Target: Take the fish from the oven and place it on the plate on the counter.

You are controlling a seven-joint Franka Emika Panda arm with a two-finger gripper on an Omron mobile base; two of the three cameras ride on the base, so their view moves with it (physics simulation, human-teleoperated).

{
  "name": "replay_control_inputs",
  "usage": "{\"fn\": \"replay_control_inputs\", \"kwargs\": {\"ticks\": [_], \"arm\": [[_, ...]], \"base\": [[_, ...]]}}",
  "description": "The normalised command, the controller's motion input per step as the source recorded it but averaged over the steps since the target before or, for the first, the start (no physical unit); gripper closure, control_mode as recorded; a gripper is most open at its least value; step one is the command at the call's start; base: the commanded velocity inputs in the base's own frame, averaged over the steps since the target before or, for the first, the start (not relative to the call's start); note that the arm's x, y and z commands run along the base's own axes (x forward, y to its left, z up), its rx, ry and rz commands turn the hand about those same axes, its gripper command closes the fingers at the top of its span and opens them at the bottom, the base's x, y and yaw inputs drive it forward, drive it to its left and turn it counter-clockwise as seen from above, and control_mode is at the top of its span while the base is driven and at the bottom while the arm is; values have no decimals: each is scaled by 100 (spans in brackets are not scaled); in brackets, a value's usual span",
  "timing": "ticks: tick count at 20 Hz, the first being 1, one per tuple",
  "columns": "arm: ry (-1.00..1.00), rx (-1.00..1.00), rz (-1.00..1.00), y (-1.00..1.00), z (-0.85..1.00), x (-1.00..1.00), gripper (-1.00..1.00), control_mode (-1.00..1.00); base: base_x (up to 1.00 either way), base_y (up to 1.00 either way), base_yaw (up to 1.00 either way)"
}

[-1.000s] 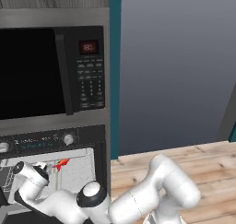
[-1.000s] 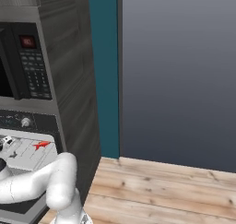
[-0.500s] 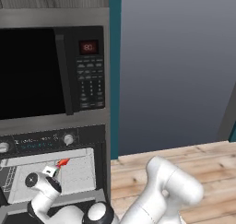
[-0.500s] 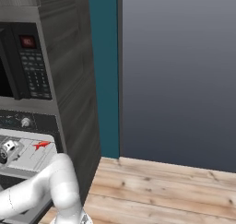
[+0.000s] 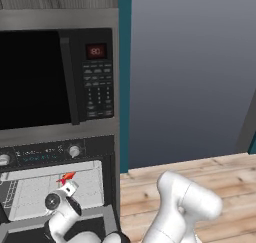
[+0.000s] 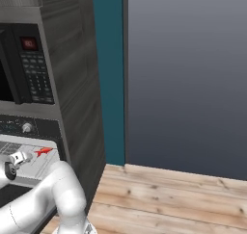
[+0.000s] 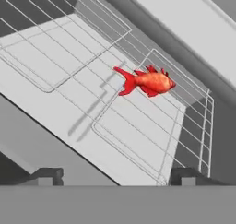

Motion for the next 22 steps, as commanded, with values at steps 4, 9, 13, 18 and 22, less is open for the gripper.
{"fn": "replay_control_inputs", "kwargs": {"ticks": [4,9,13,18,22], "arm": [[-1,43,-43,-64,-34,33,-100,-100],[3,44,-43,-52,-9,25,-100,-100],[16,30,-31,-15,-15,34,-100,-100],[3,6,-10,10,-55,41,-100,-100],[-13,0,0,4,-81,46,-100,-100]], "base": [[0,0,0],[0,0,0],[0,0,0],[0,0,0],[0,0,0]]}}
